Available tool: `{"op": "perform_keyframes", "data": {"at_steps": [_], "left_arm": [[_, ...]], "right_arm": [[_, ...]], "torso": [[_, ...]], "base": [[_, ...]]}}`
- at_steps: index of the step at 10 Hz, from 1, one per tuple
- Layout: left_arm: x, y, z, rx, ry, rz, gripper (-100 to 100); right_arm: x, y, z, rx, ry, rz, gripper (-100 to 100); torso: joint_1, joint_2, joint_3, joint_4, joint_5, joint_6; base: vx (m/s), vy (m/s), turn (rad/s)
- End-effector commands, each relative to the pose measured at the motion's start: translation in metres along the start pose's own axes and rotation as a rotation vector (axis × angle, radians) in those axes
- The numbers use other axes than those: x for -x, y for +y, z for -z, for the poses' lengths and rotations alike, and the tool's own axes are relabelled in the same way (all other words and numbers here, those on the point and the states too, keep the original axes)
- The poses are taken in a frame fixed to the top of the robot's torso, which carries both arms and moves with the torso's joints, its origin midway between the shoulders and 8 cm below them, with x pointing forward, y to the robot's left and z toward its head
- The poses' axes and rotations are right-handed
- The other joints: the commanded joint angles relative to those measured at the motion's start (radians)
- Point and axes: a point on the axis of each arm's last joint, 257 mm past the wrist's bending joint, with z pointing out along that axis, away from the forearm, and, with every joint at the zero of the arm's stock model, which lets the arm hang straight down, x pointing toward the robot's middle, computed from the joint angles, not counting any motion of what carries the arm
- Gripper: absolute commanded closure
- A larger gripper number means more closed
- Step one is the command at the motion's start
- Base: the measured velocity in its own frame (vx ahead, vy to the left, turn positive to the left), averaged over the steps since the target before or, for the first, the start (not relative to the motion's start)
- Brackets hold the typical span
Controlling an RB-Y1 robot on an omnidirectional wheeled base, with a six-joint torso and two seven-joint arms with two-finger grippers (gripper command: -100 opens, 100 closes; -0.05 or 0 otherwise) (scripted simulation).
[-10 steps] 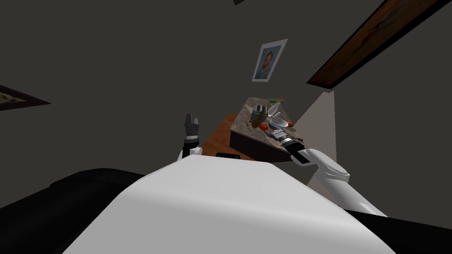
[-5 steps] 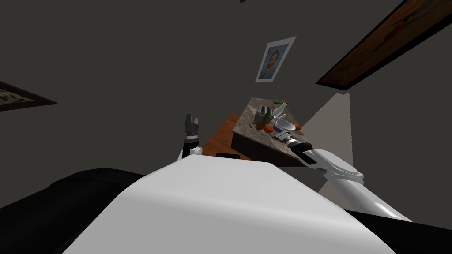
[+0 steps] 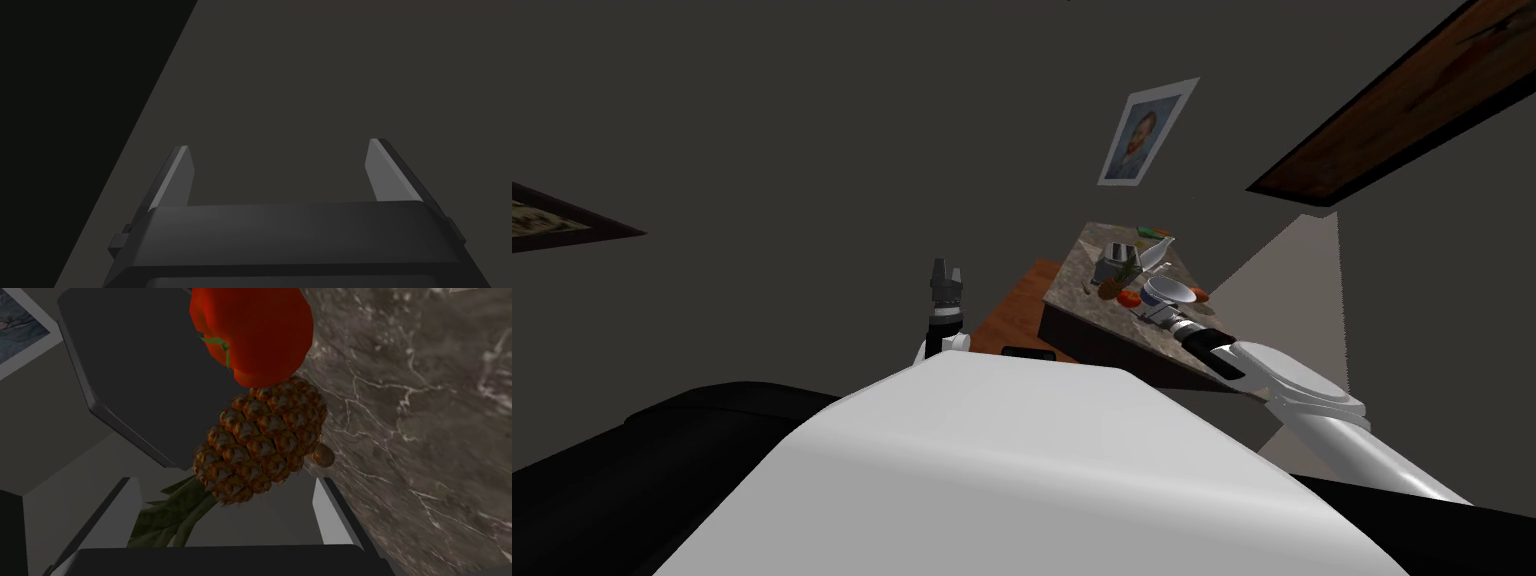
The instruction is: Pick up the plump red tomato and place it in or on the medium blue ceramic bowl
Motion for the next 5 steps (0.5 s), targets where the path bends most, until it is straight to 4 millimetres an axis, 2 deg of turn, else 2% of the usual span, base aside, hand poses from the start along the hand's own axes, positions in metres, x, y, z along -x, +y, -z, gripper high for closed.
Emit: {"op": "perform_keyframes", "data": {"at_steps": [1, 2, 5], "left_arm": [[0.000, 0.000, 0.000, 0.000, 0.000, 0.000, 0], [0.000, 0.000, 0.000, 0.000, 0.000, 0.000, 0], [0.000, 0.000, 0.000, 0.000, 0.000, 0.000, 0]], "right_arm": [[-0.022, -0.003, 0.003, 0.014, 0.046, 0.068, -100], [-0.024, -0.002, 0.004, 0.015, 0.050, 0.067, -100], [-0.074, -0.003, 0.020, 0.061, 0.164, 0.210, -100]], "torso": [[0.000, 0.000, 0.000, 0.000, 0.000, 0.000], [0.000, 0.000, 0.000, 0.000, 0.000, 0.000], [0.002, -0.003, -0.002, -0.001, 0.000, 0.000]], "base": [[0.043, 0.031, 0.063], [0.049, 0.031, 0.030], [0.082, 0.053, 0.079]]}}
